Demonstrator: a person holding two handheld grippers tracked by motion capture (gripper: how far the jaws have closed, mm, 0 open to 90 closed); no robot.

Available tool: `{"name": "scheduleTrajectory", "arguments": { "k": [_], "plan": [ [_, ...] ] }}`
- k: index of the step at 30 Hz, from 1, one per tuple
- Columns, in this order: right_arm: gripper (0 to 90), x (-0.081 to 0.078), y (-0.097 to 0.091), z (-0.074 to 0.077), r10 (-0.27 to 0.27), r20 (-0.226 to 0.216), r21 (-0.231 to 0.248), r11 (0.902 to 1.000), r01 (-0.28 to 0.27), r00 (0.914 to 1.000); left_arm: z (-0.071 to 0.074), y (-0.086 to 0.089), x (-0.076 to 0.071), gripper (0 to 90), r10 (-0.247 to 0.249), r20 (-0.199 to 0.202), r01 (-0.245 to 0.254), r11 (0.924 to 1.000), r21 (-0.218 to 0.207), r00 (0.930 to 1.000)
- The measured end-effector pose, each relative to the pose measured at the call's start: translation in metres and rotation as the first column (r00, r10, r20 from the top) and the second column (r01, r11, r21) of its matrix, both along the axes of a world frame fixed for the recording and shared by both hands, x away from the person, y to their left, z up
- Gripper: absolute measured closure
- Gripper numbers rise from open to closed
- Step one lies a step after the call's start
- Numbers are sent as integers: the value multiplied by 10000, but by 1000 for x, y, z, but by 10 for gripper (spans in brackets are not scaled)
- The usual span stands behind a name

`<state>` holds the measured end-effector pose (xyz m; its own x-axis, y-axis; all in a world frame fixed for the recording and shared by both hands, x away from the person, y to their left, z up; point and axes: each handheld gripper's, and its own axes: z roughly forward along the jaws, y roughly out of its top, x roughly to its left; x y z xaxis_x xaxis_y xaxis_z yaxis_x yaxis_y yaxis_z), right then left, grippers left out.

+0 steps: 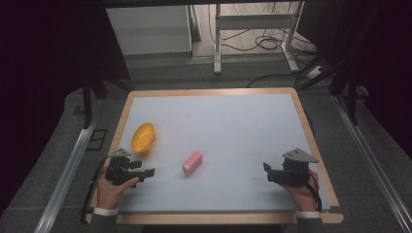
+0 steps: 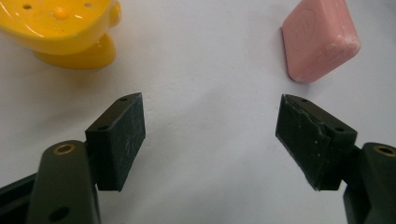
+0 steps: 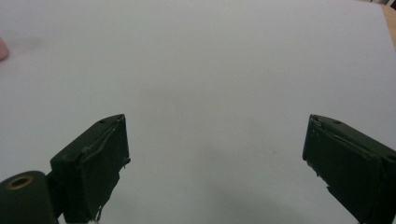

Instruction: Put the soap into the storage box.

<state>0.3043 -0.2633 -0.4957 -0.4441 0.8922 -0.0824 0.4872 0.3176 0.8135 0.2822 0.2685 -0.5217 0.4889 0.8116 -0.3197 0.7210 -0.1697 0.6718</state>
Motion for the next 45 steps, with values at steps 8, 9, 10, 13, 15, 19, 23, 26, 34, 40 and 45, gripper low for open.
{"name": "scheduleTrajectory", "arguments": {
  "k": [8,9,10,13,15,19,23,26,34,40,45],
  "plan": [
    [73,-2,-3,1,-308,-133,-65,9995,307,9994,2,2,0,238,-6,17,6,10000,-66,10000],
    [73,-2,-3,2,-300,-131,-68,9995,299,9995,2,2,0,237,-6,18,6,10000,-53,10000],
    [73,-3,-3,2,-324,-101,-99,9994,323,9994,2,2,0,237,-13,9,13,10000,-44,10000],
    [73,-3,-4,3,-338,-115,-92,9994,337,9994,1,2,0,236,-14,-18,14,10000,-21,10000],
    [73,-1,-5,0,-378,-158,-164,9992,375,9992,0,1,1,235,-53,-92,54,10000,11,9999],
    [73,-1,-5,-1,-404,-219,-150,9991,401,9989,0,0,1,233,-100,-143,100,9999,41,9998],
    [74,-2,-5,0,-412,-72,-267,9988,409,9991,2,2,0,233,-35,-80,36,10000,28,10000],
    [74,-2,-5,0,-420,-68,-273,9988,418,9991,3,2,0,233,2,-40,-1,9999,159,10000],
    [76,-1,-7,-4,-486,-156,-309,9984,481,9987,12,-3,-5,233,265,365,-282,9984,486,9990],
    [76,1,-6,-10,-280,-237,-378,9989,271,9993,22,-8,-13,245,569,571,-598,9969,504,9967],
    [76,1,-9,-11,-300,-344,-348,9990,288,9990,32,-18,-18,238,360,821,-411,9972,618,9960]
  ]
}}
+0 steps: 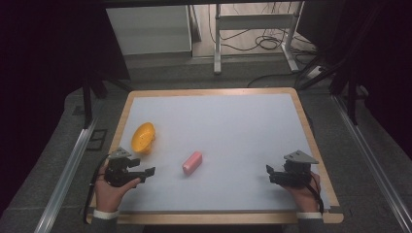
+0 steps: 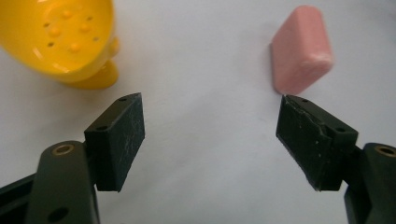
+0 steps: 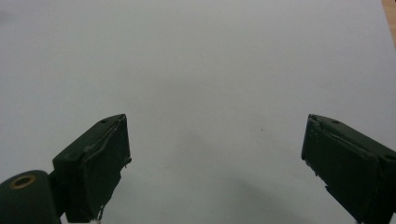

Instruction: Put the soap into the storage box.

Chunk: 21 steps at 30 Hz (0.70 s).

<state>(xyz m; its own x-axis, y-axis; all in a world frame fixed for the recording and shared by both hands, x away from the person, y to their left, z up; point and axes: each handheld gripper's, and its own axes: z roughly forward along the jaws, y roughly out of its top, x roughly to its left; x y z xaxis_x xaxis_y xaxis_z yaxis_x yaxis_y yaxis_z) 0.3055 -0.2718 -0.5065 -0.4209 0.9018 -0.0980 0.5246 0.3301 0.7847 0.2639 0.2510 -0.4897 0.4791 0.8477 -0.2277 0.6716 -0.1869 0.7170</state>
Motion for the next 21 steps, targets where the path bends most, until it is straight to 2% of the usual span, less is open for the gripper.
{"name": "scheduleTrajectory", "arguments": {
  "k": [2,3,9,16,21],
  "plan": [
    [76,0,-1,0,-29,-53,56,10000,30,10000,3,-3,-1,235,-77,69,77,10000,-34,9999],
    [76,0,-1,1,-80,-30,38,10000,80,10000,5,-5,0,225,-107,55,107,9999,115,9999],
    [76,-1,-4,2,-196,38,18,9998,196,9998,5,-4,3,225,-112,6,112,9999,127,9999],
    [76,-3,-8,5,-300,107,81,9995,299,9995,11,-4,3,225,-138,161,138,9999,58,9998],
    [76,-3,-8,6,-274,127,80,9996,273,9995,16,-8,4,222,-138,255,133,9998,178,9996]
  ]
}}
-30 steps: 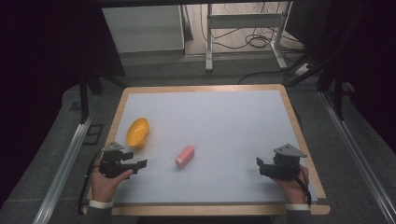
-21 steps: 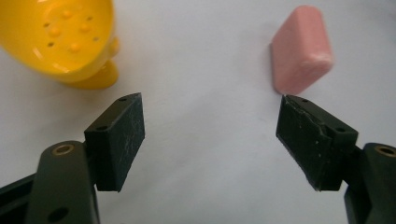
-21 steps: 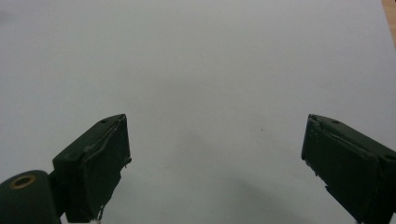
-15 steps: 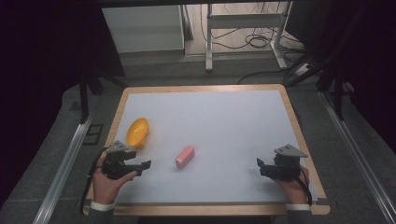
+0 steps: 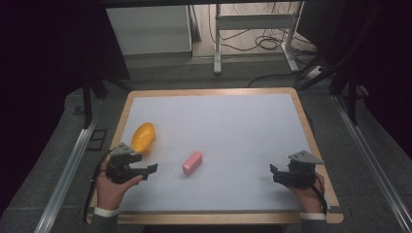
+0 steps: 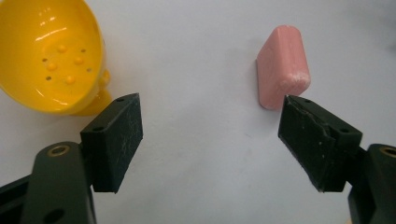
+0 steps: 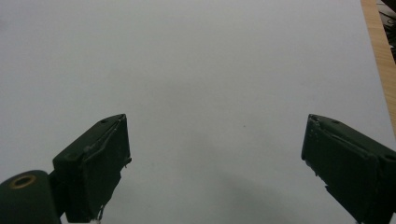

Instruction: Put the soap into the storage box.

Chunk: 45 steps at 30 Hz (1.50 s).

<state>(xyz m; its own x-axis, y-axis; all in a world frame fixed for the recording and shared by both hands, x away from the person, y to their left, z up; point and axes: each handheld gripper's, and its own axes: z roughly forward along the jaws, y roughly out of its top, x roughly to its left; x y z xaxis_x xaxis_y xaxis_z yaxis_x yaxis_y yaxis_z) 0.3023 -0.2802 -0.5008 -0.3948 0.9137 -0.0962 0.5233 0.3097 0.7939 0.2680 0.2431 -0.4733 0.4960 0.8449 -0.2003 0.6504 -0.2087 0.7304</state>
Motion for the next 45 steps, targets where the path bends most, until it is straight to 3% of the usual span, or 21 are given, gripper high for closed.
{"name": "scheduleTrajectory", "arguments": {
  "k": [16,45],
  "plan": [
    [76,-1,-2,2,-59,21,44,10000,59,10000,17,-13,6,215,-139,150,132,9990,435,9998],
    [76,0,-3,1,-101,20,57,9999,101,9999,26,-35,19,204,-558,169,540,9942,933,9983]
  ]
}}
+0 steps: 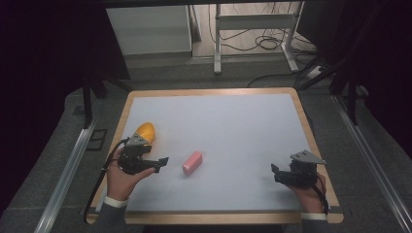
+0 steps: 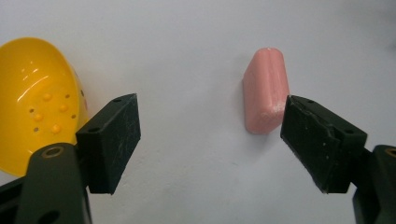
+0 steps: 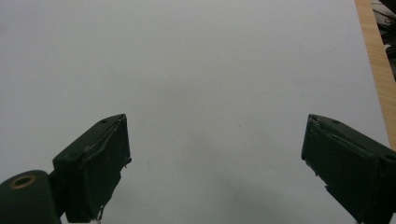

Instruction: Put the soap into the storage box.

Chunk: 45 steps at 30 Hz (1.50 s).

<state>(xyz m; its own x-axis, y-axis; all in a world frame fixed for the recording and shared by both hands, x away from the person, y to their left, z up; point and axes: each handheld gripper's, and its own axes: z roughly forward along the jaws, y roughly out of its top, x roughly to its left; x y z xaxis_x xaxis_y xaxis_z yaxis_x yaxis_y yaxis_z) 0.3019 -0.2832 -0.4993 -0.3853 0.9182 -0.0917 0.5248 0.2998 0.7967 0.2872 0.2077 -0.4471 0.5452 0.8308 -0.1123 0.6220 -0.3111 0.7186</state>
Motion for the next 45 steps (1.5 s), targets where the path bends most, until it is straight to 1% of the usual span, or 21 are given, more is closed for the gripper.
{"name": "scheduleTrajectory", "arguments": {
  "k": [6,10,15,16,17,25,27,28,31,38,41,43,45],
  "plan": [
    [76,0,0,0,14,-19,-9,10000,-14,10000,1,-5,2,203,-109,-26,109,9999,112,9999],
    [76,1,0,-1,19,-50,16,10000,-19,10000,2,-12,3,202,-285,-52,286,9992,270,9996],
    [76,1,-1,-1,10,-26,22,10000,-10,10000,3,-16,5,202,-330,-53,332,9990,288,9994],
    [76,0,-1,-1,5,-28,31,10000,-5,10000,2,-17,6,202,-313,-48,314,9987,390,9995],
    [76,0,-1,-1,4,-21,31,10000,-4,10000,2,-20,6,203,-298,-47,300,9978,599,9995],
    [76,1,-1,-1,26,-46,15,10000,-26,10000,2,-31,10,202,-428,-62,432,9950,904,9991],
    [76,1,-1,-1,35,-64,5,10000,-35,10000,2,-32,11,202,-445,-75,450,9955,834,9990],
    [76,1,-1,-1,30,-52,9,10000,-30,10000,1,-34,12,202,-460,-118,469,9945,936,9989],
    [76,1,-1,-2,10,-69,6,10000,-10,10000,0,-38,13,201,-567,-192,583,9930,1027,9982],
    [76,1,-1,-2,10,-84,-1,10000,-10,10000,2,-46,15,200,-725,-205,743,9909,1118,9972],
    [76,1,-1,-2,14,-72,1,10000,-14,10000,2,-49,17,201,-794,-222,813,9916,1008,9966],
    [76,1,-2,-2,10,-76,-3,10000,-10,10000,2,-52,18,201,-835,-231,857,9896,1155,9962],
    [76,1,-1,-2,10,-82,-7,10000,-10,10000,2,-54,18,201,-859,-220,878,9897,1131,9961]
  ]
}}
